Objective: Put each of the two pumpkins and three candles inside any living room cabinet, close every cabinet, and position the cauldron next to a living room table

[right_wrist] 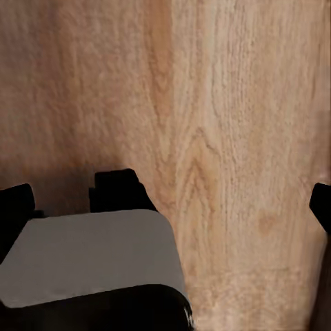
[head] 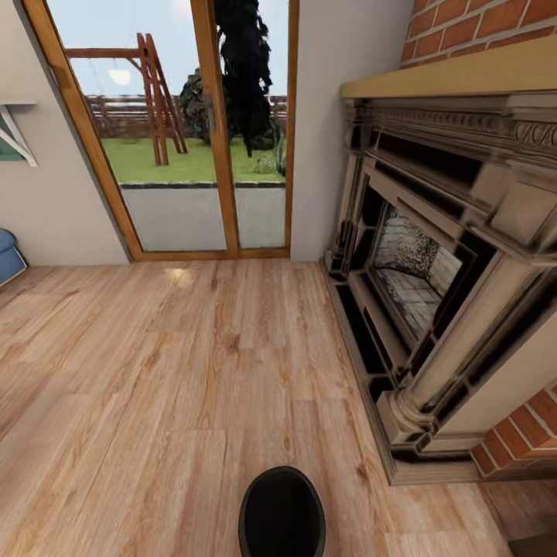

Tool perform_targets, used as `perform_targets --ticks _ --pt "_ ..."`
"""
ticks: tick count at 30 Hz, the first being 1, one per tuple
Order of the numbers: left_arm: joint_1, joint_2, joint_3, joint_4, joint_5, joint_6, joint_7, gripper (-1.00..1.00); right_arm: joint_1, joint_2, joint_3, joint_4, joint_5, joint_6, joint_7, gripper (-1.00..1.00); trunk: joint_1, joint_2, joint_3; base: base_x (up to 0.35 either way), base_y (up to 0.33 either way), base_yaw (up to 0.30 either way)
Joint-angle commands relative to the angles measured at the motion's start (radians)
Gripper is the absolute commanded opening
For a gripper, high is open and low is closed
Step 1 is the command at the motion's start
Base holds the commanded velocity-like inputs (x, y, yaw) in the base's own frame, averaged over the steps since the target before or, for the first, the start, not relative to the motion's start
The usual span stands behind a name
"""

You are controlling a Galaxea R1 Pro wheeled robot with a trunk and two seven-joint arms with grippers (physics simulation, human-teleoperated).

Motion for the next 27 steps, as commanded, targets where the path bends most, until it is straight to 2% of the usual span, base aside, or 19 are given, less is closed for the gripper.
perform_targets --ticks 1,2,4,6,8,10,12,14,15,16,17,19,23,27 --pt "-0.185 -0.008 0.000 0.003 -0.002 0.184 0.000 1.00 -0.208 0.002 -0.034 -0.071 -0.024 0.160 -0.016 1.00 0.000 0.000 0.000 0.000 0.000 0.000" --pt "-0.230 -0.015 0.001 0.004 -0.002 0.247 0.000 1.00 -0.240 0.002 -0.055 -0.081 -0.040 0.205 -0.019 1.00 0.000 0.000 0.000 0.000 0.000 0.000" --pt "-0.303 -0.025 0.002 0.005 0.000 0.318 0.001 1.00 -0.292 0.002 -0.080 -0.093 -0.060 0.260 -0.020 1.00 0.000 0.000 0.000 0.000 0.000 0.000" --pt "-0.363 -0.041 0.004 0.003 0.001 0.352 -0.002 1.00 -0.340 0.002 -0.092 -0.099 -0.071 0.310 -0.018 1.00 0.000 0.000 0.000 0.000 0.000 0.000" --pt "-0.381 -0.057 0.007 -0.001 0.002 0.356 -0.003 1.00 -0.357 0.003 -0.095 -0.102 -0.073 0.355 -0.001 1.00 0.000 0.000 0.000 0.000 0.000 0.000" --pt "-0.387 -0.066 0.010 -0.005 0.002 0.357 -0.004 1.00 -0.363 0.003 -0.096 -0.104 -0.073 0.380 0.028 1.00 0.000 0.000 0.000 0.000 0.000 0.000" --pt "-0.392 -0.073 0.017 -0.008 0.002 0.359 -0.005 1.00 -0.367 0.003 -0.097 -0.104 -0.072 0.399 0.098 1.00 0.000 0.000 0.000 0.000 0.000 0.000" --pt "-0.395 -0.076 0.035 -0.007 0.003 0.356 -0.005 1.00 -0.368 0.000 -0.098 -0.104 -0.072 0.404 0.129 1.00 0.000 0.000 0.000 0.000 0.000 0.000" --pt "-0.396 -0.077 0.042 -0.007 0.003 0.354 -0.004 1.00 -0.368 -0.001 -0.098 -0.104 -0.072 0.405 0.134 1.00 0.000 0.000 0.000 0.000 0.000 0.000" --pt "-0.397 -0.077 0.073 -0.005 0.002 0.350 -0.004 1.00 -0.369 -0.003 -0.099 -0.098 -0.073 0.406 0.146 1.00 0.000 0.000 0.000 0.000 0.000 0.000" --pt "-0.396 -0.076 0.087 -0.004 0.002 0.349 -0.002 1.00 -0.369 -0.004 -0.100 -0.096 -0.074 0.407 0.149 1.00 0.000 0.000 0.000 0.000 0.000 0.000" --pt "-0.396 -0.076 0.102 -0.004 0.001 0.348 -0.001 1.00 -0.369 -0.005 -0.100 -0.093 -0.076 0.408 0.154 1.00 0.000 0.000 0.000 0.000 0.000 0.000" --pt "-0.396 -0.074 0.110 -0.032 -0.004 0.345 -0.005 1.00 -0.369 -0.005 -0.100 -0.093 -0.076 0.410 0.164 1.00 0.000 0.000 0.000 0.000 0.000 0.000" --pt "-0.395 -0.074 0.114 -0.078 0.000 0.349 -0.004 1.00 -0.369 -0.002 -0.100 -0.093 -0.076 0.409 0.165 1.00 0.015 -0.028 -0.012 0.000 0.000 0.000"
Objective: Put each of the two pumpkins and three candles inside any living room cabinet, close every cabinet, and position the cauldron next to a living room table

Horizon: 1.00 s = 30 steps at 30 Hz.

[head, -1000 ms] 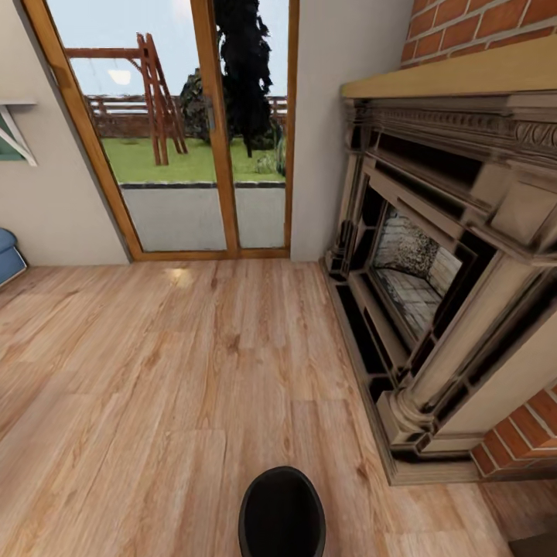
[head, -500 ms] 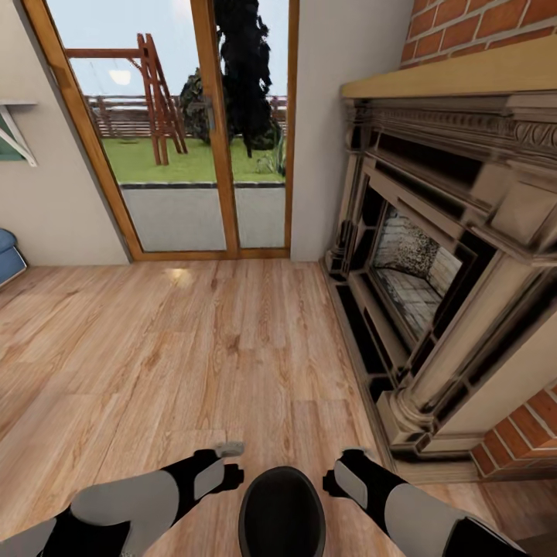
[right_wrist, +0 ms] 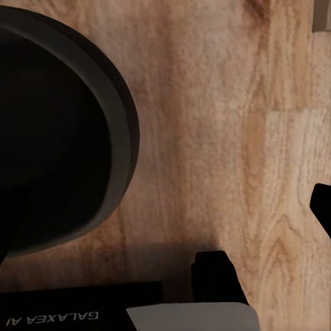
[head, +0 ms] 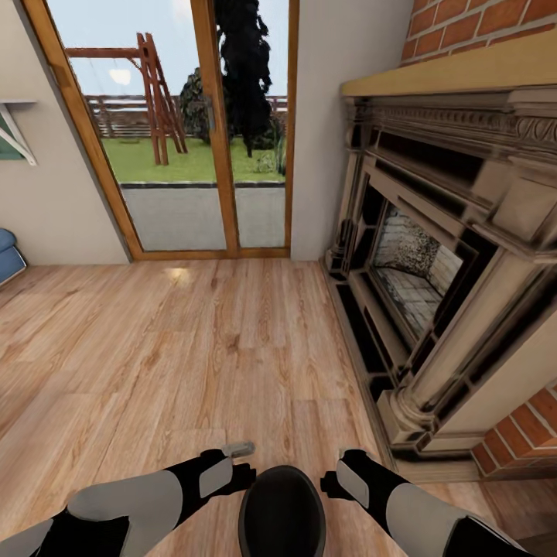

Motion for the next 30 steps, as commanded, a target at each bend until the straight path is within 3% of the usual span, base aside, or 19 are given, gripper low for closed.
perform_targets --ticks 1,15,18,25,30 --pt "0.000 0.000 0.000 -0.002 0.000 0.000 0.000 1.00 0.000 0.001 0.000 0.000 0.000 0.000 0.000 1.00 0.004 -0.007 -0.003 0.000 0.000 0.000" --pt "0.001 0.000 0.002 -0.006 0.002 -0.005 0.001 1.00 0.002 0.000 0.003 0.000 0.003 -0.001 0.001 1.00 0.058 -0.105 -0.047 0.000 0.000 0.000" --pt "0.001 0.000 0.001 0.003 0.004 -0.059 0.005 1.00 0.002 0.004 0.006 -0.005 0.004 -0.002 0.002 1.00 0.069 -0.126 -0.056 0.000 0.000 0.000" --pt "0.001 0.000 -0.001 0.003 0.004 -0.078 0.006 1.00 0.002 -0.001 0.008 -0.009 0.009 -0.008 0.003 1.00 0.096 -0.175 -0.078 0.000 0.000 0.000" --pt "0.001 0.003 -0.001 0.003 0.004 -0.081 0.006 1.00 0.004 -0.004 0.012 -0.007 0.014 -0.022 0.053 1.00 0.115 -0.210 -0.094 0.000 0.000 0.000"
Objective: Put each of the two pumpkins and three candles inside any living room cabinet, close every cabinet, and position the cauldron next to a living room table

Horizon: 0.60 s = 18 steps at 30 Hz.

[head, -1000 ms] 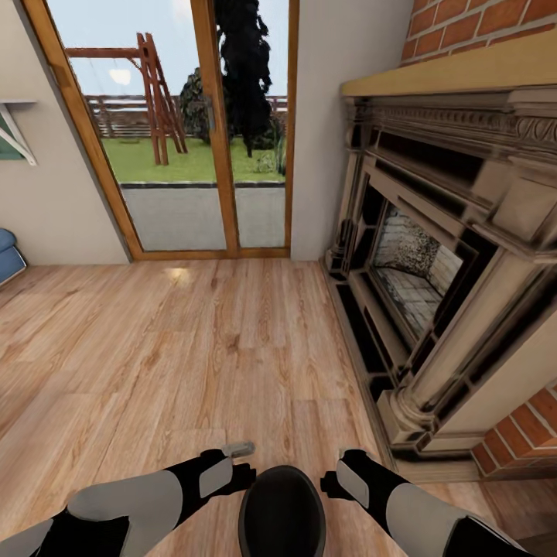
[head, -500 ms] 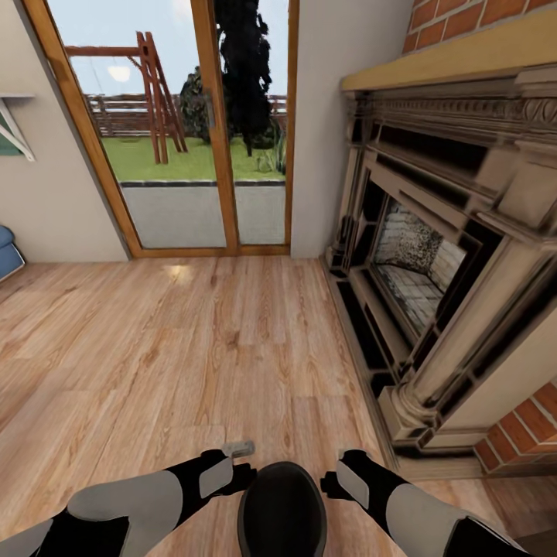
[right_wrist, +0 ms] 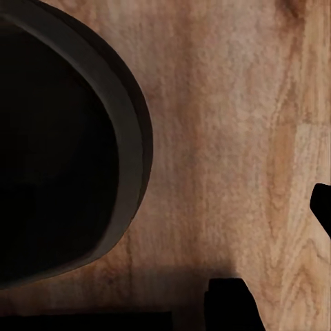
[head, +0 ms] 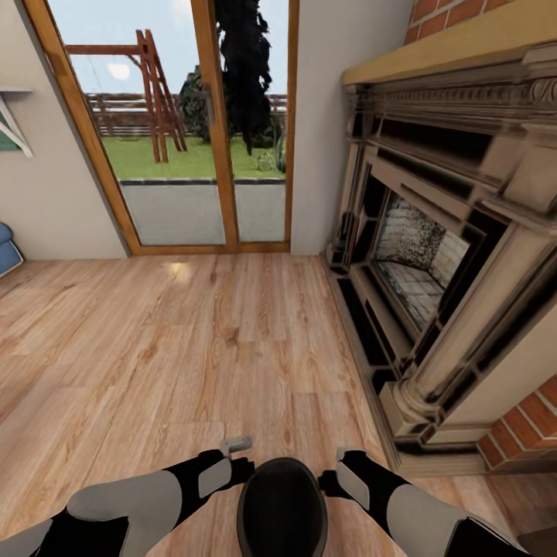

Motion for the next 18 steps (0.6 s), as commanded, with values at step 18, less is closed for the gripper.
perform_targets --ticks 18 --pt "0.003 -0.003 -0.003 -0.008 -0.005 -0.029 0.003 1.00 0.006 -0.008 -0.007 0.010 -0.009 -0.012 0.069 1.00 0.069 -0.126 -0.056 0.000 0.000 0.000"
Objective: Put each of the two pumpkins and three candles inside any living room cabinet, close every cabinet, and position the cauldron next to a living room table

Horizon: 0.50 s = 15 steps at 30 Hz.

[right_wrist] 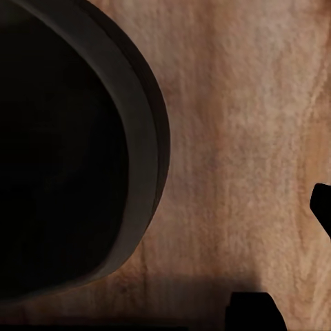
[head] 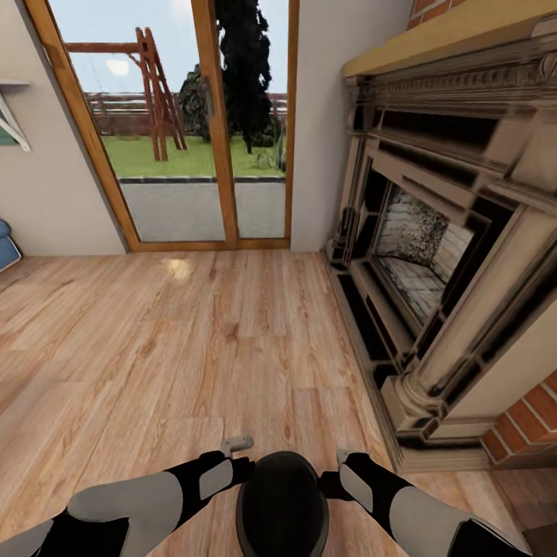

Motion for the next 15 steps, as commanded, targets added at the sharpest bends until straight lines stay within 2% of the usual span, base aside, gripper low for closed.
perform_targets --ticks 1,15 --pt "0.000 0.000 0.000 0.000 -0.001 0.000 0.000 1.00 0.001 0.000 0.000 0.000 0.000 -0.001 0.001 1.00 0.004 -0.007 -0.003 0.000 0.000 0.000" --pt "0.001 -0.001 0.000 -0.002 -0.002 -0.001 0.000 1.00 0.002 0.008 0.004 0.003 0.002 -0.014 0.003 1.00 0.058 -0.105 -0.047 0.000 0.000 0.000"
